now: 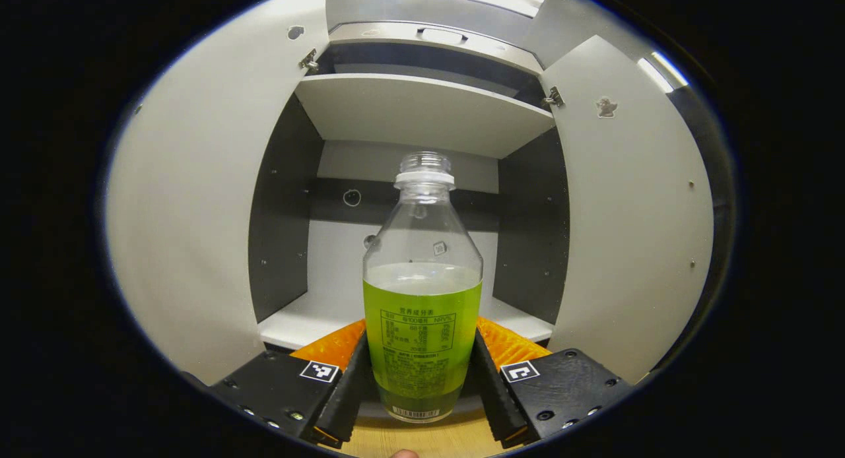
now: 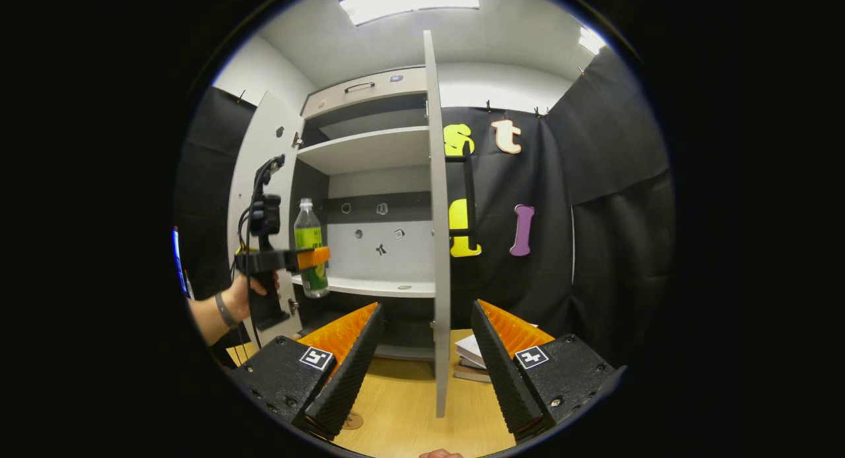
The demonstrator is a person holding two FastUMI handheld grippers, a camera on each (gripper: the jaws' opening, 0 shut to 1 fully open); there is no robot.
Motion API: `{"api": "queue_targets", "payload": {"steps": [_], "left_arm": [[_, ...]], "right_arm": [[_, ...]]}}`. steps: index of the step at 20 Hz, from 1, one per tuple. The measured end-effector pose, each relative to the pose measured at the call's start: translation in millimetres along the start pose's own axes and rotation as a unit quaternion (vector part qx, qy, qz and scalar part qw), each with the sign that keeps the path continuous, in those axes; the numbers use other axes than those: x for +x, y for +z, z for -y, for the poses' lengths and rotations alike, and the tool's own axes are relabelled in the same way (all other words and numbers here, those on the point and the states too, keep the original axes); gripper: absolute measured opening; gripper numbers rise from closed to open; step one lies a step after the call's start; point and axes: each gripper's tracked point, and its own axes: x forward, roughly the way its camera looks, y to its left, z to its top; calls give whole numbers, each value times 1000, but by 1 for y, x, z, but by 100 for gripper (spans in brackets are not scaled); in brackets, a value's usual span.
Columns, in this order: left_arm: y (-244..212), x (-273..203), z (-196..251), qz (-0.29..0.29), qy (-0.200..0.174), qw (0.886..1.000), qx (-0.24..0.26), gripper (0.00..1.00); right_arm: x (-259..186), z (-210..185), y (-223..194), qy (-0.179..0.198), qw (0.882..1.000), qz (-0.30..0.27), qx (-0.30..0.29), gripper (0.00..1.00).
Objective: Grasp the bottle in the cabinet with the left hand and place it on the coaster, then close the right door with the right hand and the left door with the left hand.
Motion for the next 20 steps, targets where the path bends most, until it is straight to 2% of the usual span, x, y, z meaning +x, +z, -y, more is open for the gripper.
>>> {"api": "queue_targets", "payload": {"steps": [5, 7, 8, 10, 16, 19, 20], "left_arm": [[-49, -47, 13, -8, 2, 1000, 1, 74], [-73, -64, 27, -15, -8, 1000, -3, 74], [-85, -71, 31, -17, -6, 1000, 0, 70], [-106, -84, 37, -21, 0, 1000, 4, 74], [-178, -110, 54, -58, 7, 998, 2, 74], [-199, -115, 57, -58, 13, 998, 14, 74], [-207, -116, 60, -59, 11, 998, 16, 78]], "right_arm": [[-3, -2, 13, 6, 1000, 4, -16, 82], [-4, -6, 19, 14, 1000, 6, -21, 82], [-4, -11, 22, 23, 1000, 5, -20, 82], [-6, -17, 28, 36, 999, 6, -18, 82], [-13, -18, 31, 36, 999, -10, -31, 82], [-17, -19, 30, 31, 998, -19, -49, 82], [-19, -22, 30, 36, 998, -22, -53, 82]]}}
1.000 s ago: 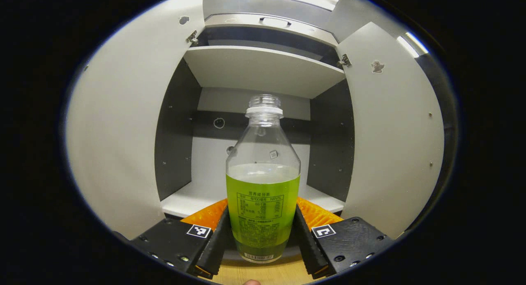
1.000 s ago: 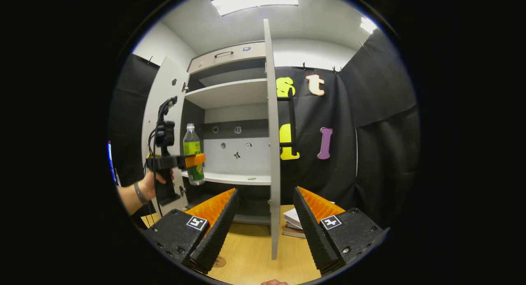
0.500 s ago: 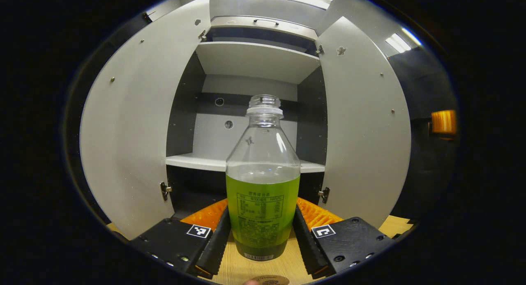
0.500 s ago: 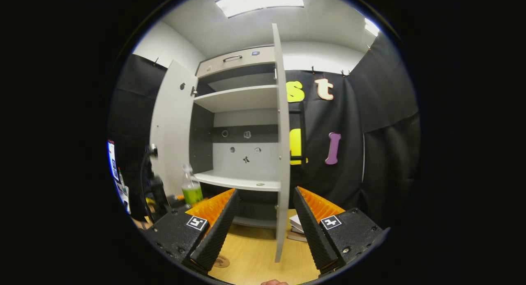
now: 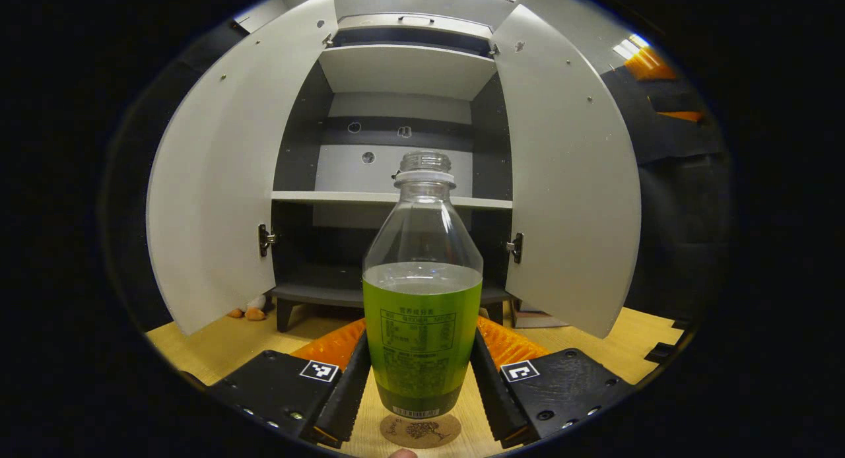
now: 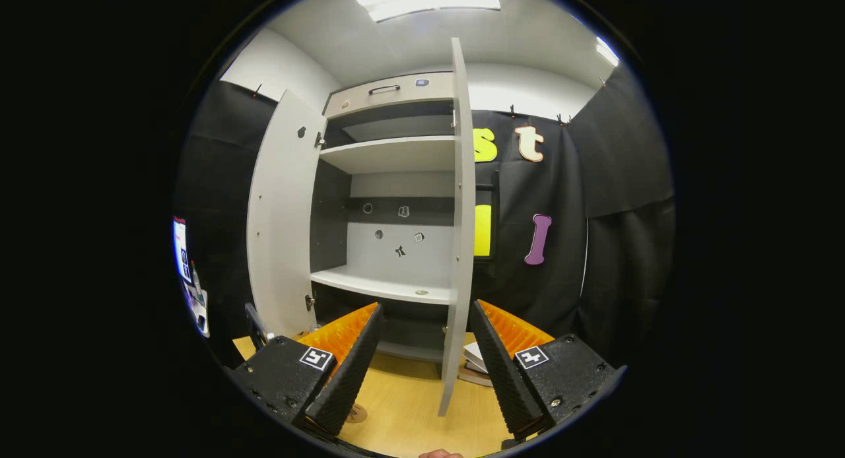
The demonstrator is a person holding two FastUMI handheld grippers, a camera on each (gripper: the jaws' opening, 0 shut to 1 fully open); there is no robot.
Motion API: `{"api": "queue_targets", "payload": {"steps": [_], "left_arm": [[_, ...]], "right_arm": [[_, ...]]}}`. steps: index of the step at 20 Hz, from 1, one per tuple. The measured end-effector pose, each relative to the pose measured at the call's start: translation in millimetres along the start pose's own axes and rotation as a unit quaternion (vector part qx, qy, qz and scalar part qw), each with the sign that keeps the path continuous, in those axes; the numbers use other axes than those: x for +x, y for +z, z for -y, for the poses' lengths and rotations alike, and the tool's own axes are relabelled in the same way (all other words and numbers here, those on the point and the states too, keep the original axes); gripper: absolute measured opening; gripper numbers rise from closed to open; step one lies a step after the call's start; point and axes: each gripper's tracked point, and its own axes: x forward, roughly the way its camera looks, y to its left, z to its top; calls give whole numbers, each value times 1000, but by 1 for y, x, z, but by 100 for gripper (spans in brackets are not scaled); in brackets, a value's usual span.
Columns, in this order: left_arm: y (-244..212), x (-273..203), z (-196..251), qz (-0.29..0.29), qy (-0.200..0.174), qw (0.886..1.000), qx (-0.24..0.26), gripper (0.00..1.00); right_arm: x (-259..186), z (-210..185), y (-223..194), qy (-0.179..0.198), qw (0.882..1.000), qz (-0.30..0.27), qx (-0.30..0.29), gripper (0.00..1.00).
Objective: Grasp the bottle in the cabinet with the left hand and place it on the coaster, then close the right door with the right hand and the left door with the left hand.
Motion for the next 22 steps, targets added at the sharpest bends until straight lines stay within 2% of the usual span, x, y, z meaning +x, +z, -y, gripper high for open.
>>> {"api": "queue_targets", "payload": {"steps": [1, 2, 3, 4, 7, 9, 16, 19, 21, 22], "left_arm": [[-7, -1, 0, -1, 3, 1000, 0, 74], [-14, -2, -1, -2, 10, 1000, 0, 78], [-19, -3, -3, -1, 20, 1000, 2, 74], [-26, -4, -5, -6, 28, 1000, 8, 74], [-48, -5, -5, -27, 27, 999, 8, 74], [-54, -4, -9, -25, 39, 999, 6, 74], [-89, -5, -15, -58, 54, 997, -23, 74], [-89, -6, -17, -48, 58, 997, -21, 74], [-88, -5, -14, -49, 52, 997, -18, 77], [-89, -4, -12, -50, 50, 997, -19, 83]], "right_arm": [[-1, -2, 1, 2, 1000, -1, -4, 82], [-2, -2, 3, 1, 1000, -1, -8, 82], [-4, -2, 4, -1, 1000, 1, -9, 82], [-5, -2, 4, -3, 1000, 2, -8, 82], [-4, -3, 3, -6, 1000, 0, 0, 82], [-3, -3, 3, -8, 1000, -2, 6, 82], [-2, -3, 3, -12, 1000, -2, 0, 82], [1, -3, -3, -11, 1000, -11, 0, 82], [2, -4, -4, -9, 1000, -11, 1, 82], [2, -4, -4, -9, 1000, -10, 1, 83]]}}
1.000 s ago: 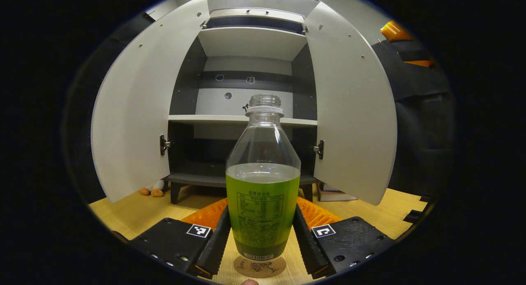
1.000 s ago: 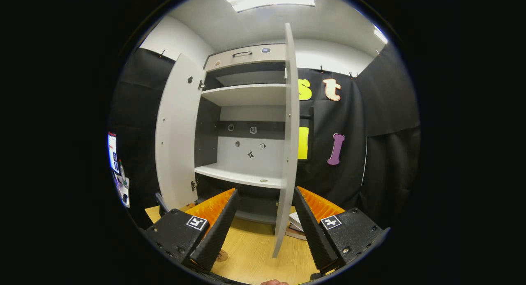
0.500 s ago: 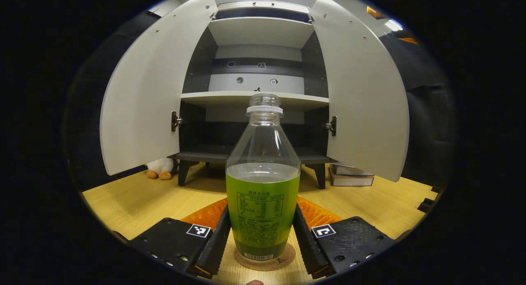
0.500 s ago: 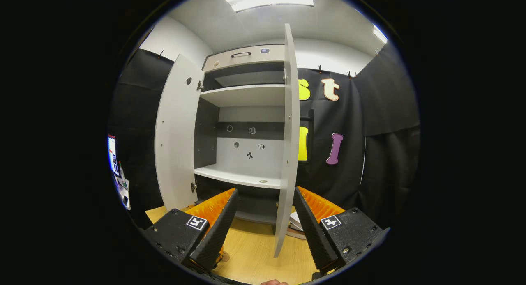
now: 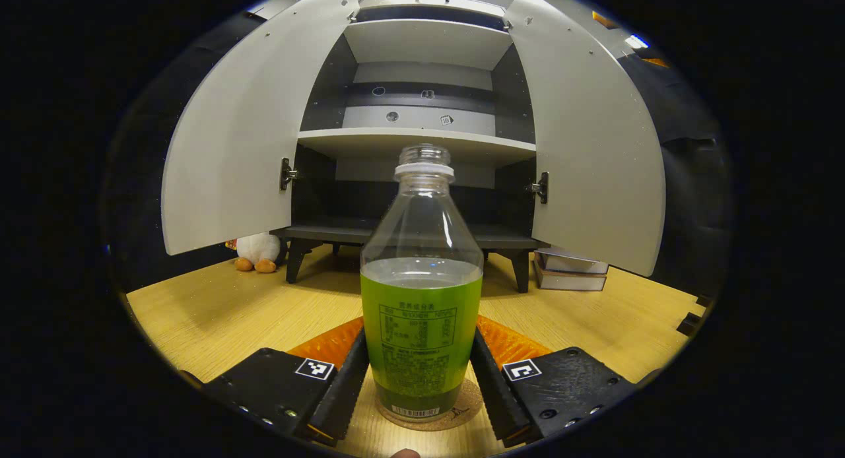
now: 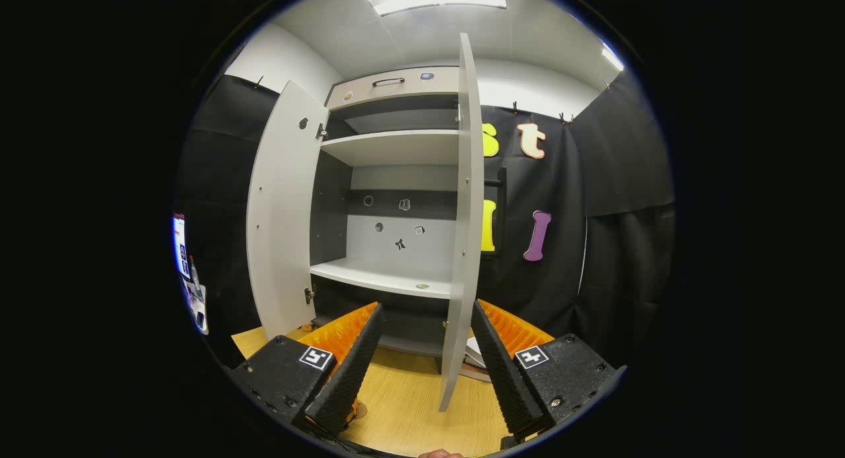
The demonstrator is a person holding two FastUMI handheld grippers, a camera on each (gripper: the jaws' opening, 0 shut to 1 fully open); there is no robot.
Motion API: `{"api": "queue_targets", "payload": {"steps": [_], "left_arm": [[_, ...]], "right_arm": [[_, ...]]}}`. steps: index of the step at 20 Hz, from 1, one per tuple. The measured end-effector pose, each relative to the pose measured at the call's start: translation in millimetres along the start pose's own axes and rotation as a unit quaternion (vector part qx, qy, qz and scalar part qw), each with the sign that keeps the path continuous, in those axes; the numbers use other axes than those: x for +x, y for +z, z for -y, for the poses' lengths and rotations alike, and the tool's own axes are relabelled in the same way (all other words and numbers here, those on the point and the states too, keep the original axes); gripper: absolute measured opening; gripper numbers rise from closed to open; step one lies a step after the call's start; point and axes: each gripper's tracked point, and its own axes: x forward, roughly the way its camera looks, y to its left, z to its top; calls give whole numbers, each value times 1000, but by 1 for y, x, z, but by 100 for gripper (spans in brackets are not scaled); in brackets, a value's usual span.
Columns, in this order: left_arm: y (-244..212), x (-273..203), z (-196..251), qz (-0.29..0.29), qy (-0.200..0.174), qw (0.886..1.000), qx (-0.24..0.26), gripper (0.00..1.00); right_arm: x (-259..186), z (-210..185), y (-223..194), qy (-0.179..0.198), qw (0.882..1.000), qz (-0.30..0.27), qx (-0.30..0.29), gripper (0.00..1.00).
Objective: Grasp the bottle in the cabinet with the left hand and place it on the coaster, then close the right door with the right hand and the left door with the left hand.
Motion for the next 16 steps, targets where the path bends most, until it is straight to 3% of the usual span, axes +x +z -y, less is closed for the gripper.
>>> {"api": "queue_targets", "payload": {"steps": [1, 3, 6, 16], "left_arm": [[0, 0, -1, -3, 0, 1000, 0, 78], [-2, 0, 1, -18, -4, 1000, 2, 81], [5, -3, 1, -23, -11, 1000, 1, 96], [105, -43, 13, 58, -41, 997, 12, 95]], "right_arm": [[0, 0, 1, 0, 1000, 2, 0, 83], [1, 1, 2, -1, 1000, 5, 0, 83], [1, 4, -1, -3, 1000, 5, 6, 82], [7, 12, -25, -4, 1000, 7, 29, 83]]}}
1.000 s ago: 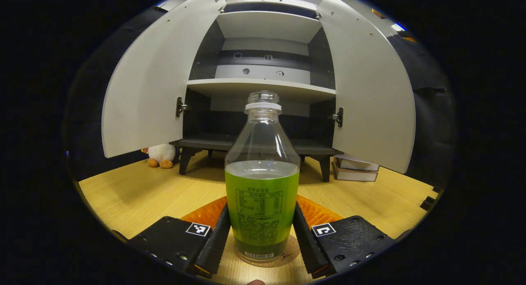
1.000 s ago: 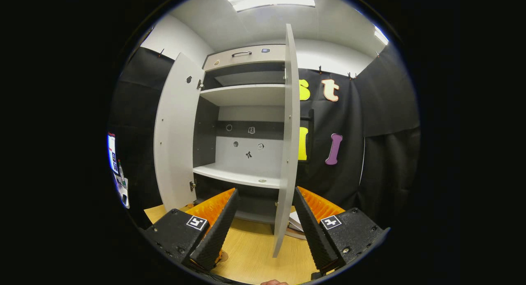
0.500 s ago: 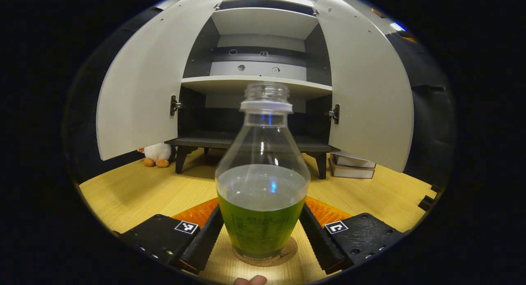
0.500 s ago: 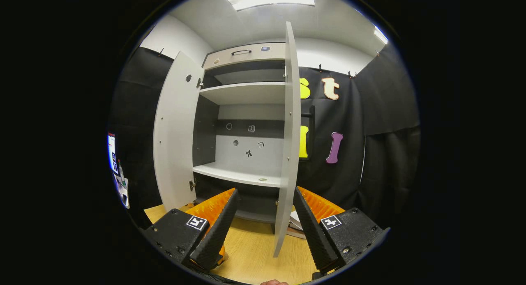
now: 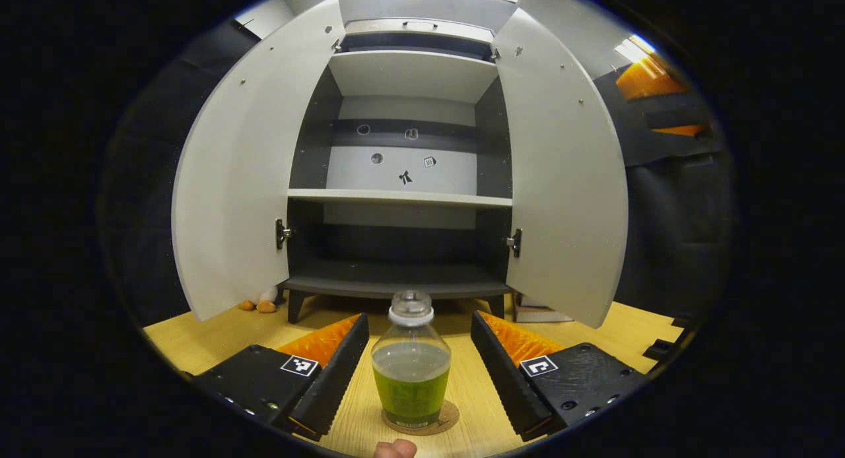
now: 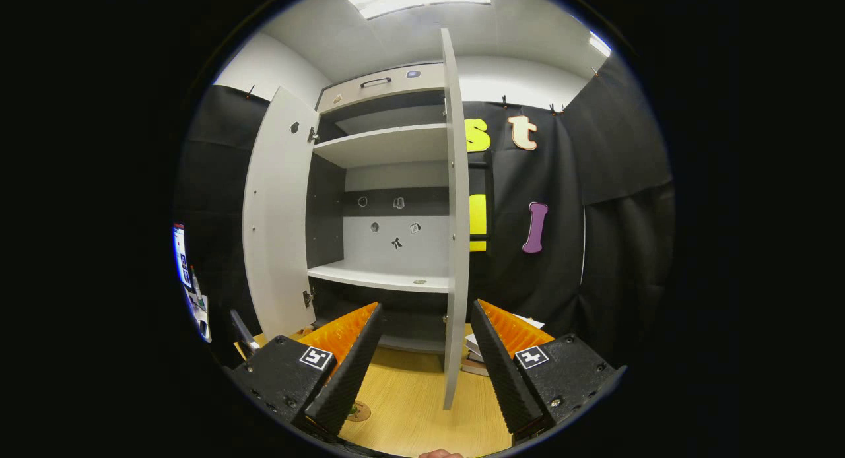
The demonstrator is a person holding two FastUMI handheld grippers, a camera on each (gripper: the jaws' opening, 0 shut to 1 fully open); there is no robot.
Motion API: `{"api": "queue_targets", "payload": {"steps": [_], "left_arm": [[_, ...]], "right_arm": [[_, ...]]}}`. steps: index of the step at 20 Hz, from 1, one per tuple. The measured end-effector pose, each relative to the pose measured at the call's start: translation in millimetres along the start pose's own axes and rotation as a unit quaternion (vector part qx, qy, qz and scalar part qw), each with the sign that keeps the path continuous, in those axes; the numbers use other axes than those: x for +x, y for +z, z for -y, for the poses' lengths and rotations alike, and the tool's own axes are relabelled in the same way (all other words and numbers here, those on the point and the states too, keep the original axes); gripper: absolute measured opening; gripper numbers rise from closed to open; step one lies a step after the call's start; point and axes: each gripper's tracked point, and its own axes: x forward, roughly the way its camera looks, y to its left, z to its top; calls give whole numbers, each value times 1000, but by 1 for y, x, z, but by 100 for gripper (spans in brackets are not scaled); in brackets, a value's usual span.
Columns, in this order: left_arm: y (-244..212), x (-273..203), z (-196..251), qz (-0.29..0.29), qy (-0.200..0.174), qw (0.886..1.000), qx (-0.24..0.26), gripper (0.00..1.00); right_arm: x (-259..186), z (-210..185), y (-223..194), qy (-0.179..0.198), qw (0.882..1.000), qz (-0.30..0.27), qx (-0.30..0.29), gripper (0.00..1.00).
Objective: Grasp the bottle in the cabinet with the left hand and place it on the coaster, then close the right door with the right hand and the left door with the left hand.
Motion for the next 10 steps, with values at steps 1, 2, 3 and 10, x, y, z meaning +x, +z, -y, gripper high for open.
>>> {"api": "queue_targets", "payload": {"steps": [1, 2, 3, 10], "left_arm": [[13, -5, 2, 5, -4, 1000, -1, 95], [28, -9, 3, 11, -9, 1000, -3, 95], [43, -13, 4, 20, -13, 1000, -6, 95], [110, -40, -1, 34, -5, 999, -34, 95]], "right_arm": [[1, 0, -1, 1, 1000, 3, 1, 83], [2, -1, -1, 3, 1000, 9, 4, 83], [2, -1, -2, 4, 1000, 15, 7, 83], [9, 26, -2, -7, 999, 30, 26, 82]]}}
